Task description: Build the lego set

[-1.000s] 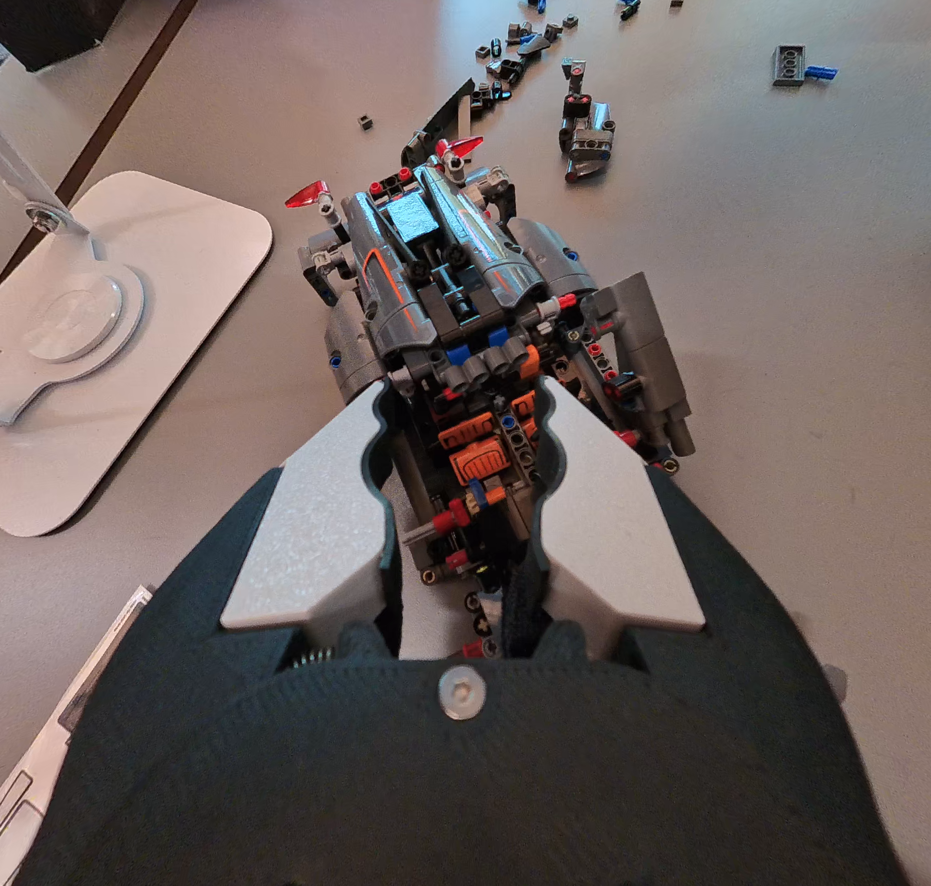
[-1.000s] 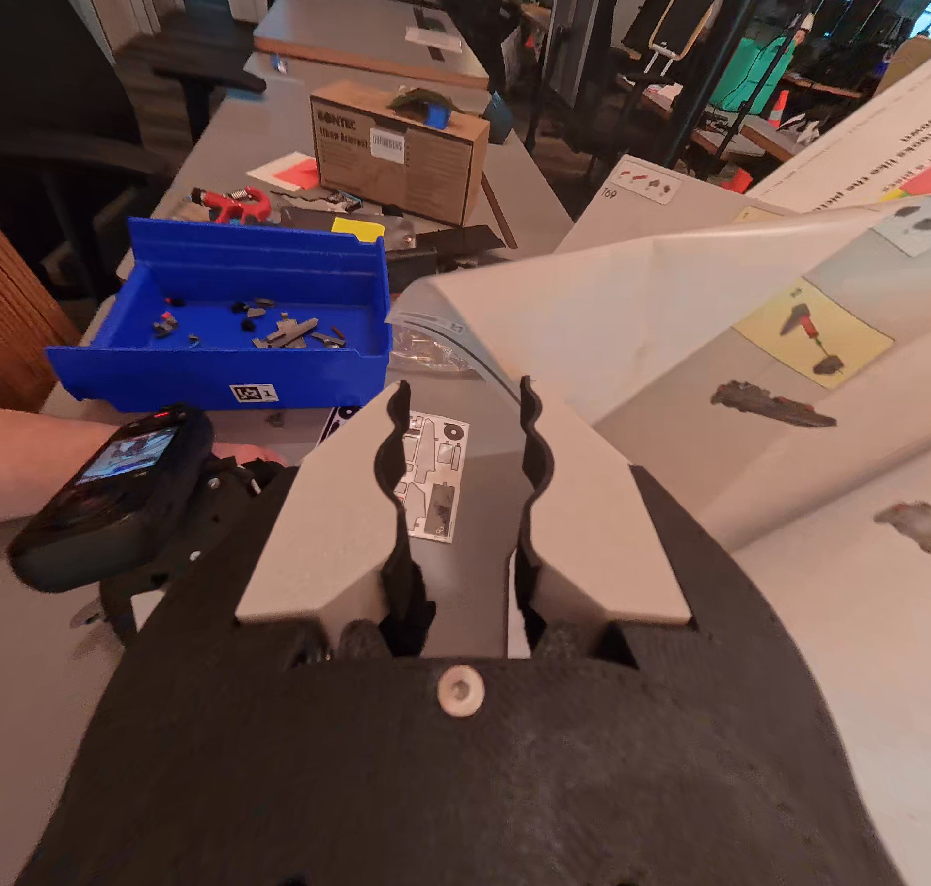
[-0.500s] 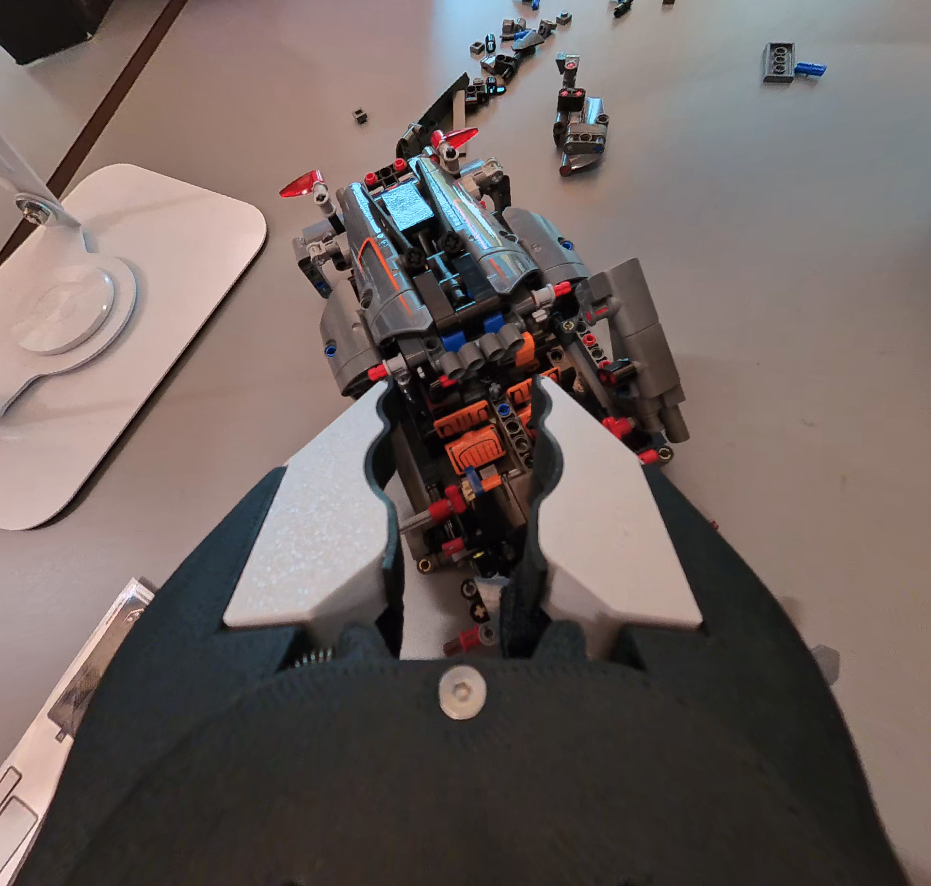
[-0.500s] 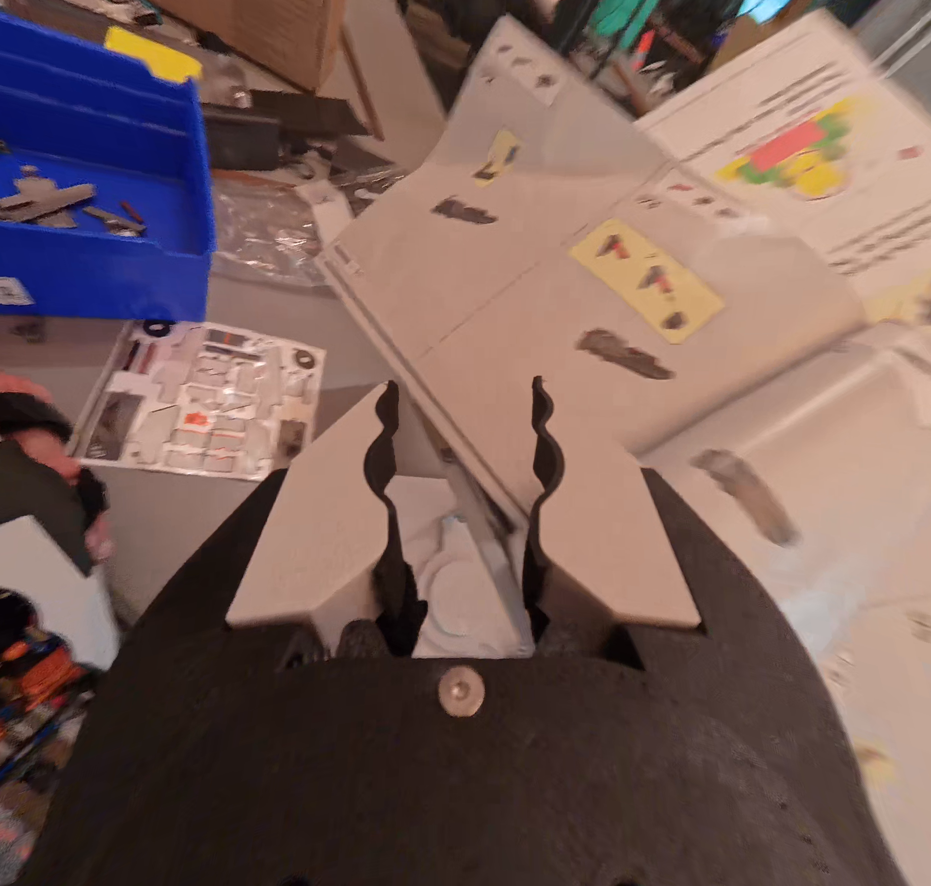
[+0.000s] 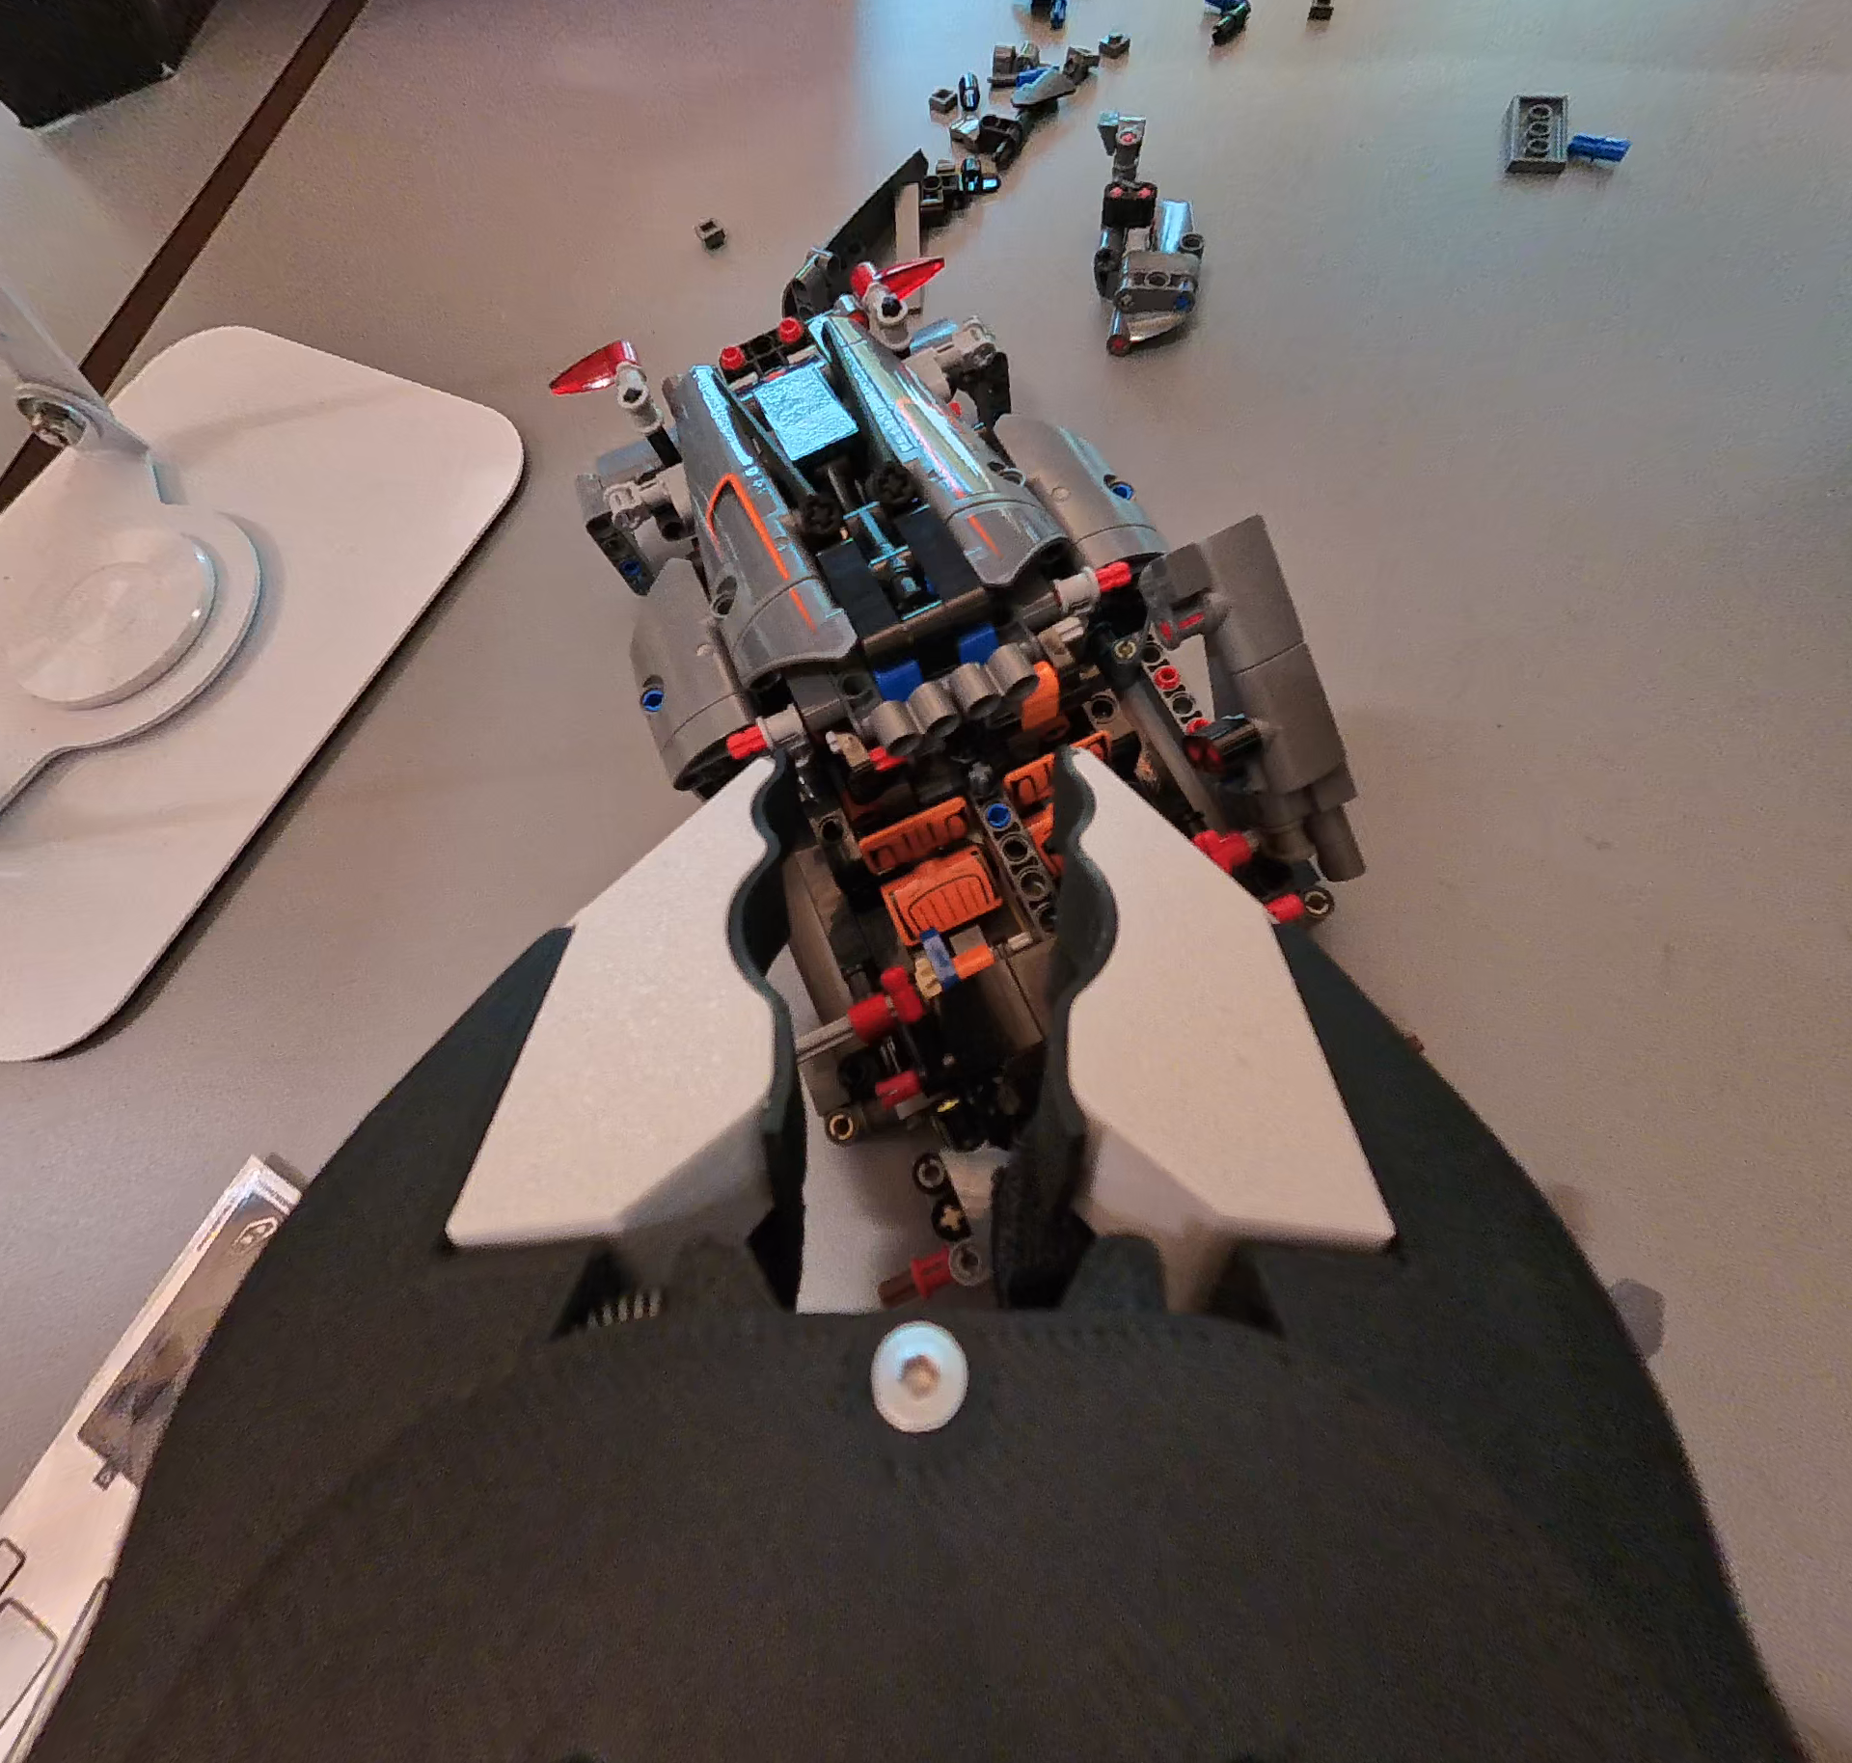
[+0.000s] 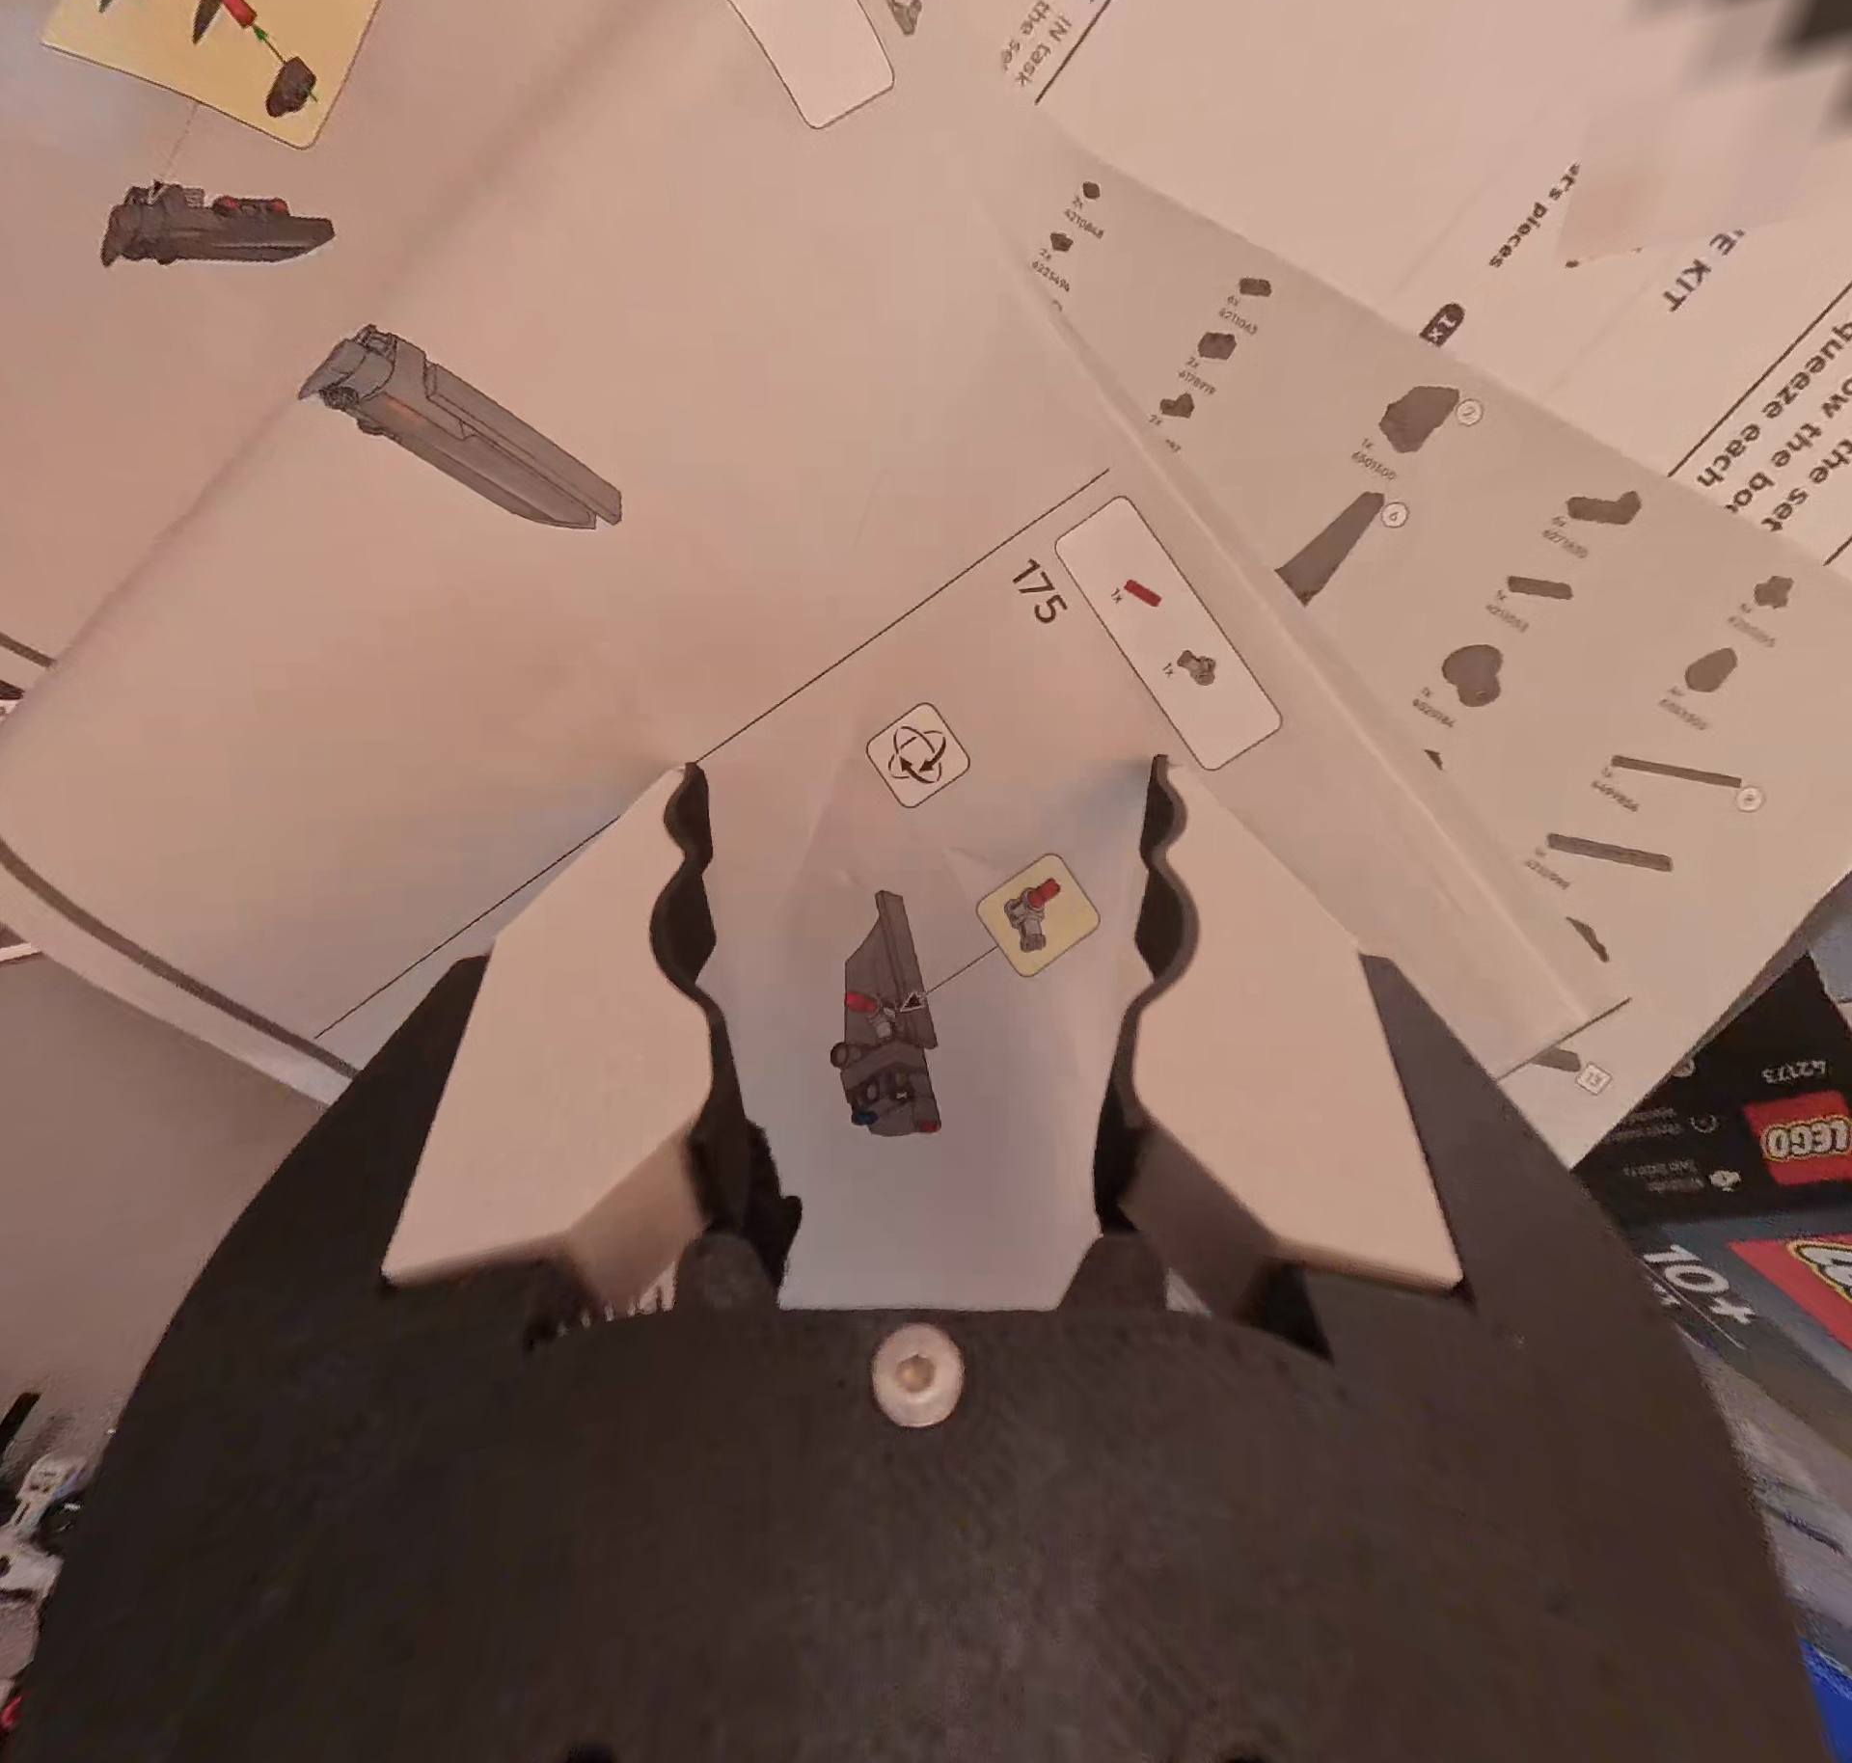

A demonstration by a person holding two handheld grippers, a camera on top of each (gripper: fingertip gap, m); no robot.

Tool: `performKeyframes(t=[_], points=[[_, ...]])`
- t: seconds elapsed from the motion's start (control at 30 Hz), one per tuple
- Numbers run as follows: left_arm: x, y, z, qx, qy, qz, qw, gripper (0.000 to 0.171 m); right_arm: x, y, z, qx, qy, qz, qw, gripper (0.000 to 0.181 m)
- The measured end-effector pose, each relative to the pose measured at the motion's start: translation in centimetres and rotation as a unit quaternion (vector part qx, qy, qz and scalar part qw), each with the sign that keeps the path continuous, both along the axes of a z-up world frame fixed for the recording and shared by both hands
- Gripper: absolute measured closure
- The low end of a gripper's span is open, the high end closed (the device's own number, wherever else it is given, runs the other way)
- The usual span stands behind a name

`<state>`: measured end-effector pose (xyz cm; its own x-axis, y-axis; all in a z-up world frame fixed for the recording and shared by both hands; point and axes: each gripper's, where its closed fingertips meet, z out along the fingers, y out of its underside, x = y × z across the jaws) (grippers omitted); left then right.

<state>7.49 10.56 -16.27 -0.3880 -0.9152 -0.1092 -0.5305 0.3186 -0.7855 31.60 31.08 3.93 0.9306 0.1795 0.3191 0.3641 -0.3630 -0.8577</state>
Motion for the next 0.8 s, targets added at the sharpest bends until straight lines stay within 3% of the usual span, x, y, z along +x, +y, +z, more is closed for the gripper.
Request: performKeyframes(t=[0.13,0.2,0.37,0.43,0.53,0.7,0.73,0.8], points=[[0.0,0.0,0.0,0.000,-0.002,-0.002,1.000,0.123,0.0,0.1,-0.1,0.004,-0.002,0.000,1.000,0.102],[0.0,-0.1,0.0,0.001,-0.002,-0.003,1.000,0.123,-0.2,0.0,-0.2,0.004,-0.003,0.009,1.000,0.120],[0.0,-0.1,0.0,0.004,-0.002,-0.004,1.000,0.123,-1.0,0.0,-0.6,-0.002,-0.014,0.025,1.000,0.140],[0.0,-0.1,0.0,0.004,-0.002,-0.004,1.000,0.123,-1.6,-0.2,-0.6,-0.008,-0.030,0.032,0.999,0.162],[0.0,-0.1,0.0,0.006,-0.003,-0.005,1.000,0.124,-2.6,-0.8,0.0,-0.007,-0.074,0.039,0.996,0.179],[0.0,-0.2,0.0,0.008,-0.003,-0.006,1.000,0.124,-7.2,-2.3,2.5,-0.006,-0.010,0.112,0.994,0.177],[0.0,-0.2,0.0,0.009,-0.003,-0.006,1.000,0.124,-8.9,-2.6,3.5,0.001,0.030,0.139,0.990,0.175],[0.1,-0.2,0.0,0.008,-0.003,-0.007,1.000,0.124,-14.1,-4.2,6.0,0.012,0.135,0.248,0.959,0.153]])
